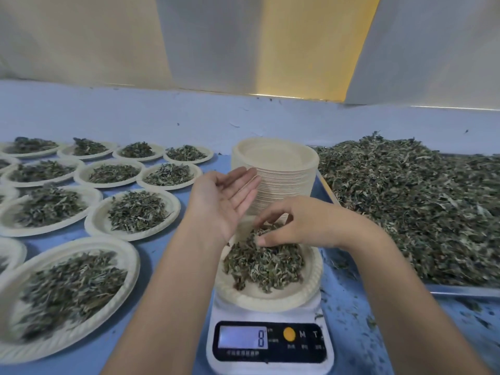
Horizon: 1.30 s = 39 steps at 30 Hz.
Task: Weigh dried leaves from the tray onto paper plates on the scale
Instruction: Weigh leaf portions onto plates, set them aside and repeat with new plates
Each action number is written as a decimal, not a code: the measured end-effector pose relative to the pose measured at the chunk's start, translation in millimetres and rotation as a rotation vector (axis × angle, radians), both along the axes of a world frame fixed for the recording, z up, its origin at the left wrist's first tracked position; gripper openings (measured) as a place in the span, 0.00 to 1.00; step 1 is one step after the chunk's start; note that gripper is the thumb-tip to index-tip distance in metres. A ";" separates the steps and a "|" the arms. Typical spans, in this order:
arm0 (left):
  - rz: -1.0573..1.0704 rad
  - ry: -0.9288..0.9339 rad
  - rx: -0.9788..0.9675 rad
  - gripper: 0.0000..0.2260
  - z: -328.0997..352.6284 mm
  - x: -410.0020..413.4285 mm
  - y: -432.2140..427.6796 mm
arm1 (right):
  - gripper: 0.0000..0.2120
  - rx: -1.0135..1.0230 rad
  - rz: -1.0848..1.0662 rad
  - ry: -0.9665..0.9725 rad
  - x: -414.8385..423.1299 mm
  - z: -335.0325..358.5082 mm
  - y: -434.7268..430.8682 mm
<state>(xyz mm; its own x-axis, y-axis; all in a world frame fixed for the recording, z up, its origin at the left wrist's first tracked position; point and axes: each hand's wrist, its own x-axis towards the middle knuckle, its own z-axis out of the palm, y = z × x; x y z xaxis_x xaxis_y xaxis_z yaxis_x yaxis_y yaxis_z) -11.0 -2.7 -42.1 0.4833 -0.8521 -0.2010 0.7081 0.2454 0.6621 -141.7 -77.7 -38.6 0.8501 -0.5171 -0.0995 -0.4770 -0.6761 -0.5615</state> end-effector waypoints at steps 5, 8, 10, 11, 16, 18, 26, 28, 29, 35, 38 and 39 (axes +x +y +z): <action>0.023 0.008 0.008 0.14 -3.3 3.1 -0.9 | 0.05 -0.071 0.003 -0.030 2.3 -3.8 3.1; 0.031 0.003 0.015 0.13 -3.2 4.2 -1.2 | 0.08 -0.086 -0.013 -0.092 2.3 -4.2 2.0; 0.038 -0.009 0.019 0.13 -3.4 4.6 -1.2 | 0.09 -0.084 -0.037 -0.128 1.5 -3.2 0.0; 0.040 -0.016 0.021 0.13 -3.7 4.6 -1.3 | 0.09 -0.062 -0.057 -0.159 0.9 -2.3 -0.6; 0.014 -0.047 0.042 0.14 -4.2 1.0 -3.9 | 0.07 0.169 -0.104 -0.438 -0.6 5.5 2.1; -0.009 -0.074 0.078 0.14 -4.2 -2.5 -5.9 | 0.08 0.247 -0.121 -0.589 2.2 7.4 4.8; -0.117 -0.050 0.067 0.14 -1.1 -16.4 -7.9 | 0.09 0.177 -0.180 -0.901 18.0 0.8 15.9; -0.132 -0.045 0.060 0.16 0.0 -16.1 -7.4 | 0.09 0.129 -0.195 -0.895 22.0 -3.1 18.9; -0.133 -0.034 0.052 0.16 0.7 -16.3 -7.1 | 0.09 0.089 -0.204 -0.887 23.3 -5.1 20.5; -0.064 0.090 0.036 0.12 4.9 -19.6 -8.3 | 0.11 -0.220 -0.203 -0.888 27.8 -12.5 26.8; -0.054 0.156 0.035 0.11 4.9 -21.2 -9.0 | 0.12 -0.369 -0.161 -0.802 28.7 -16.5 26.7; -0.048 0.184 0.034 0.11 4.8 -20.8 -8.8 | 0.12 -0.395 -0.158 -0.756 28.7 -17.7 26.0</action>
